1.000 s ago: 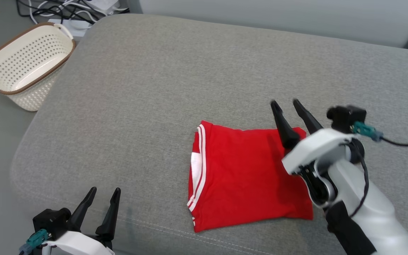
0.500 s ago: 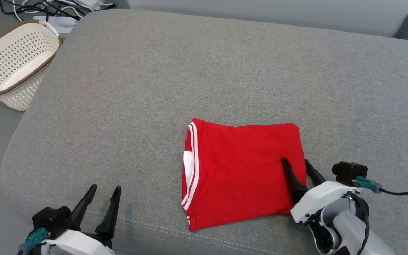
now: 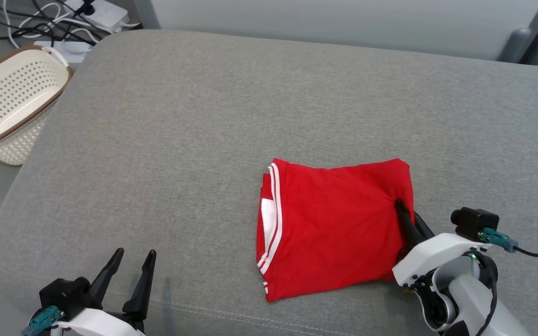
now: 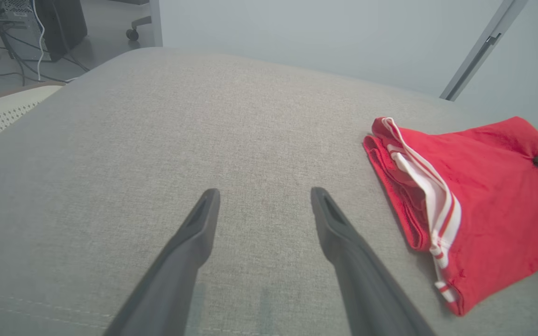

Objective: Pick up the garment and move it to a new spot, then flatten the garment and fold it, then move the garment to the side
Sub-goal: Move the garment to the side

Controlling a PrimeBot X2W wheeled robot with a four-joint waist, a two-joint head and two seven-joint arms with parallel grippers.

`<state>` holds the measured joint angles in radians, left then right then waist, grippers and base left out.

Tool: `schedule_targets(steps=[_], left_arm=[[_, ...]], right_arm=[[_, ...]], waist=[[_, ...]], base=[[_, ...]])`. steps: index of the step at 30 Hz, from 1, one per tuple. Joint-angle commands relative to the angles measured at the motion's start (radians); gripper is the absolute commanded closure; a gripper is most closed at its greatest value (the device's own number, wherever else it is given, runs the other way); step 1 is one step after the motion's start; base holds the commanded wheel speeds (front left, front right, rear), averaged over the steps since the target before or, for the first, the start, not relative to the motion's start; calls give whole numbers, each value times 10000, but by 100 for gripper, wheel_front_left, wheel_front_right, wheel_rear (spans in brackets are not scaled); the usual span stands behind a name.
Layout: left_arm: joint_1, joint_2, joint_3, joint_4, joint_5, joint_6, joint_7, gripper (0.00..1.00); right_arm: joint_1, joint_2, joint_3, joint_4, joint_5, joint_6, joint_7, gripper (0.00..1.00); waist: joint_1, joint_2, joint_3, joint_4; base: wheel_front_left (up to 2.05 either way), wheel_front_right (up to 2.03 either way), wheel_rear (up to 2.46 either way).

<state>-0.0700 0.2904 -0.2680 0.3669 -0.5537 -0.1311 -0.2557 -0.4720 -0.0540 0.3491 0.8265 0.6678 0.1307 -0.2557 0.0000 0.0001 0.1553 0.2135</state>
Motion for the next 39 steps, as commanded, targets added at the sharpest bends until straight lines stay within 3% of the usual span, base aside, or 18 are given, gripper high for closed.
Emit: schedule_targets(steps=[1,9,18,25,31,39], left_arm=[[-179,153,406,-282,112,4,-61,0],[-32,90,389,-777,426,4,-61,0],[413,95,650,-1409,742,4,-61,0],[768,101,1065,-2017,1021,4,-61,0],[962,323,994,-2310,1157,4,-61,0],[993,582,768,-2432,1074,4,-61,0]], right_arm=[[235,37,-132,-381,-351,0,-59,100],[1325,37,-1022,-1514,-1282,0,-60,100],[2466,37,-1217,-2590,-1423,0,-60,100],[2852,37,-1151,-3074,-1577,0,-60,100],[2283,37,-1062,-3312,-2770,0,-52,100],[505,37,-1996,-4169,-4544,0,1008,100]], waist=[[0,-1,-191,-475],[0,-1,-329,-2494],[0,-1,-224,-5071],[0,-1,68,-6295],[0,-1,397,-6537],[0,-1,687,-6054]], base=[[0,0,0],[0,0,0],[0,0,0],[0,0,0],[0,0,0],[0,0,0]])
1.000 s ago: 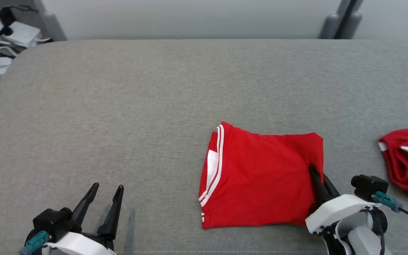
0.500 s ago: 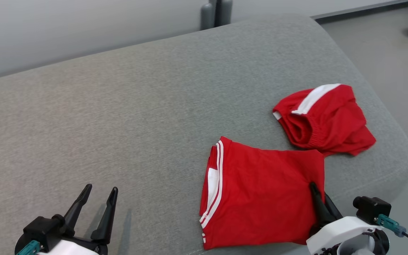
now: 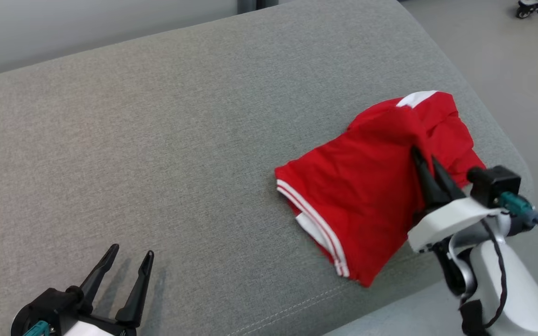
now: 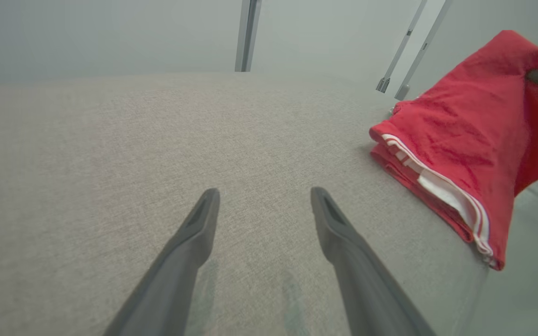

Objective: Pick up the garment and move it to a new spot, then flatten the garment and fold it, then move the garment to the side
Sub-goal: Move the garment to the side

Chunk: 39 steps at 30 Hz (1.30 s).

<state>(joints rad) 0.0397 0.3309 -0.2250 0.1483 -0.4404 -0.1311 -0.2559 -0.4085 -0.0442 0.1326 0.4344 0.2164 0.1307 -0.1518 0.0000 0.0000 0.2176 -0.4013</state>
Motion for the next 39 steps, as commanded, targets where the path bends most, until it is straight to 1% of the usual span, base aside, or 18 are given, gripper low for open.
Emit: schedule_targets(steps=[1,7,11,14,15,16,17,20,22,24,26,29,31,39], left_arm=[[-105,205,338,-255,-76,4,-59,0],[-136,373,250,-374,-134,4,-59,0],[-181,532,238,-461,-187,4,-59,0],[-257,728,184,-560,-214,4,-59,0],[-294,797,147,-593,-222,4,-59,0],[-336,861,106,-632,-238,4,-59,0],[-384,921,59,-673,-258,4,-59,0],[-543,1093,-53,-783,-323,4,-59,0],[-629,1169,-72,-825,-382,4,-59,0],[-685,1214,-40,-852,-444,4,-59,0],[-700,1217,-26,-835,-469,4,-59,0],[-705,1132,77,-704,-522,4,-59,0],[-707,1006,168,-576,-497,4,-59,0],[-763,214,781,162,-145,4,-59,0]], right_arm=[[-267,-80,-99,-368,-287,0,196,100],[-547,-155,-2107,-1147,-1409,0,1267,100],[-664,-135,-3361,-1762,-2214,0,1634,100],[-830,-104,-4154,-2018,-3036,0,1850,100],[-879,-92,-4453,-2074,-3361,0,1887,94],[-933,-80,-4806,-2104,-3643,0,1908,63],[-970,-73,-5107,-2121,-3971,0,1920,0],[-1176,-66,-5866,-2120,-4275,0,1607,0],[-1321,-64,-6193,-2159,-4475,0,1209,0],[-1390,-63,-6261,-2260,-4508,0,802,0],[-1396,-63,-6233,-2246,-4428,0,653,0],[-1316,-62,-5628,-2011,-4106,0,356,0],[-1138,-62,-4981,-1900,-3998,0,227,0],[-378,-61,-3472,-1539,-3188,0,-419,0]], waist=[[0,0,93,180],[0,0,267,708],[0,0,466,969],[0,0,660,1150],[0,0,727,1222],[0,0,798,1297],[0,0,867,1377],[0,0,1075,1657],[0,0,1165,1838],[0,0,1203,1988],[0,0,1181,2054],[0,0,1029,2185],[0,0,846,2249],[0,0,-188,2480]], base=[[0,0,0],[0,0,0],[0,0,0],[0,0,0],[0,0,0],[0,0,0],[0,0,0],[0,0,0],[0,0,0],[0,0,0],[0,0,0],[0,0,0],[0,0,0],[0,0,0]])
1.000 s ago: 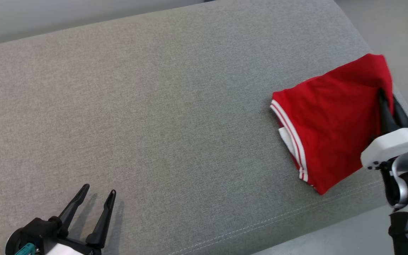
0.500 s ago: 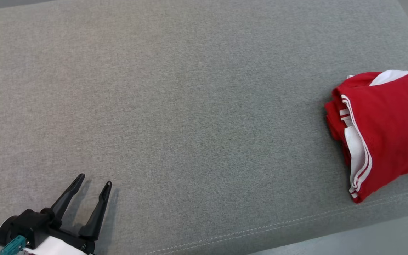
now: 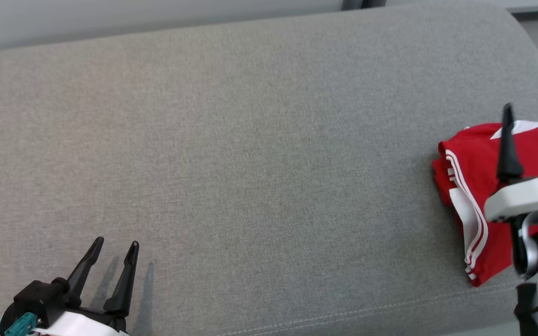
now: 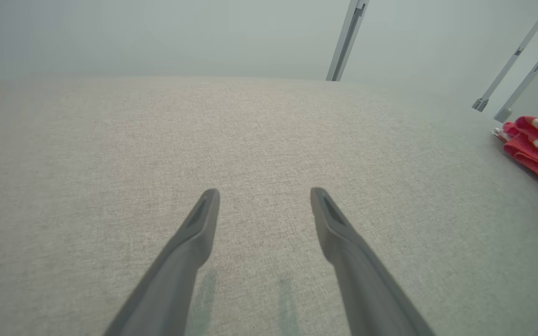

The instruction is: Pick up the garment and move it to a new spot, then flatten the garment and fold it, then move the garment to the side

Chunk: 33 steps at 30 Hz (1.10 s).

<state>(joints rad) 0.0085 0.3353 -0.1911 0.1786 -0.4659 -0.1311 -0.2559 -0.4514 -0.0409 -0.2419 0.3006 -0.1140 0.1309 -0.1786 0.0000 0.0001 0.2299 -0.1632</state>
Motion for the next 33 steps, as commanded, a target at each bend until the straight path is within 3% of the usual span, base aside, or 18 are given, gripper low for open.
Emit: schedule_targets(steps=[1,11,22,33], left_arm=[[-453,59,524,-29,180,4,-59,0],[-301,-1091,1439,902,1170,4,-59,0],[-82,-2056,2676,1414,2218,4,-59,0],[-30,-2212,3010,1230,2417,4,-59,0]], right_arm=[[183,-94,475,-127,168,-2,-202,0],[1181,-94,1230,729,829,-2,-629,0],[2080,-93,1730,1319,1198,-2,-808,0],[2462,-93,1870,1354,1382,-2,-829,0]], waist=[[0,-1,-466,129],[0,-1,-2021,454],[0,-1,-2794,778],[0,-1,-2867,843]], base=[[0,0,0],[0,0,0],[0,0,0],[0,0,0]])
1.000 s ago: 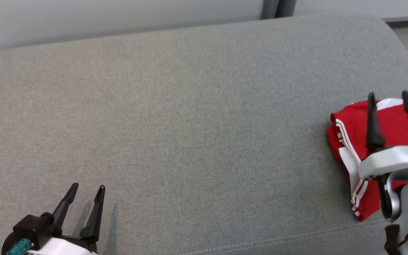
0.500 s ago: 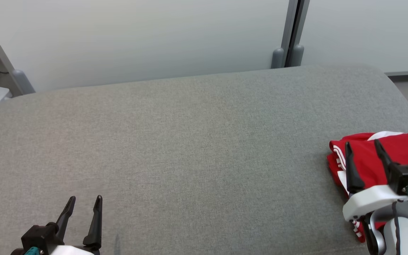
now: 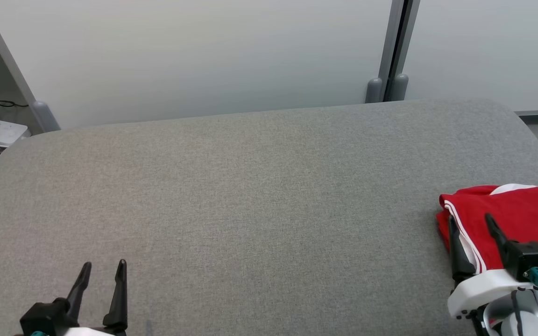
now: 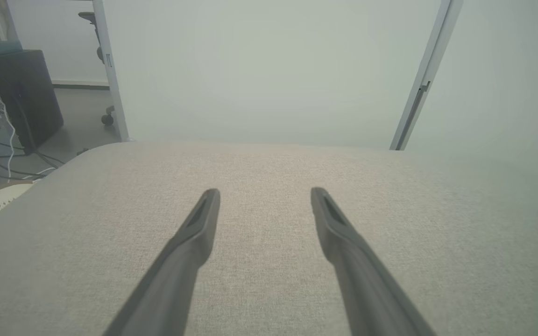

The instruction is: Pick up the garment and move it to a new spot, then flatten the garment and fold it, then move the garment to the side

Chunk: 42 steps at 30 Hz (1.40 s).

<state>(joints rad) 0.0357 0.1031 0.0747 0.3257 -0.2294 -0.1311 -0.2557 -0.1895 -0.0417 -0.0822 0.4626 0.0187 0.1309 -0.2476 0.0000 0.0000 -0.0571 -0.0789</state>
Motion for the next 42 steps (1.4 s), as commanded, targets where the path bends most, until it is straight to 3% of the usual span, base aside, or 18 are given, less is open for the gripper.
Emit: schedule_targets(steps=[1,2,12,16,42], left_arm=[[-297,117,289,-349,-96,4,-61,0],[3,-2,-13,-51,-112,0,-1,100],[85,-230,37,317,-836,0,244,100],[35,-242,35,258,-1388,0,374,100],[-295,-308,102,1,-4237,1,1120,100]], right_arm=[[-148,-85,280,-290,59,-2,-139,0],[19,13,3,30,-1,0,4,100],[339,135,-113,351,825,0,296,100],[395,126,-79,210,1483,0,401,100],[521,77,-95,-375,4799,-1,1099,100]], waist=[[0,0,14,3],[0,0,12,3],[23,0,18,48],[2,0,61,79],[1,0,188,242]], base=[[0,0,0],[0,0,0],[0,0,0],[0,0,0],[0,0,0]])
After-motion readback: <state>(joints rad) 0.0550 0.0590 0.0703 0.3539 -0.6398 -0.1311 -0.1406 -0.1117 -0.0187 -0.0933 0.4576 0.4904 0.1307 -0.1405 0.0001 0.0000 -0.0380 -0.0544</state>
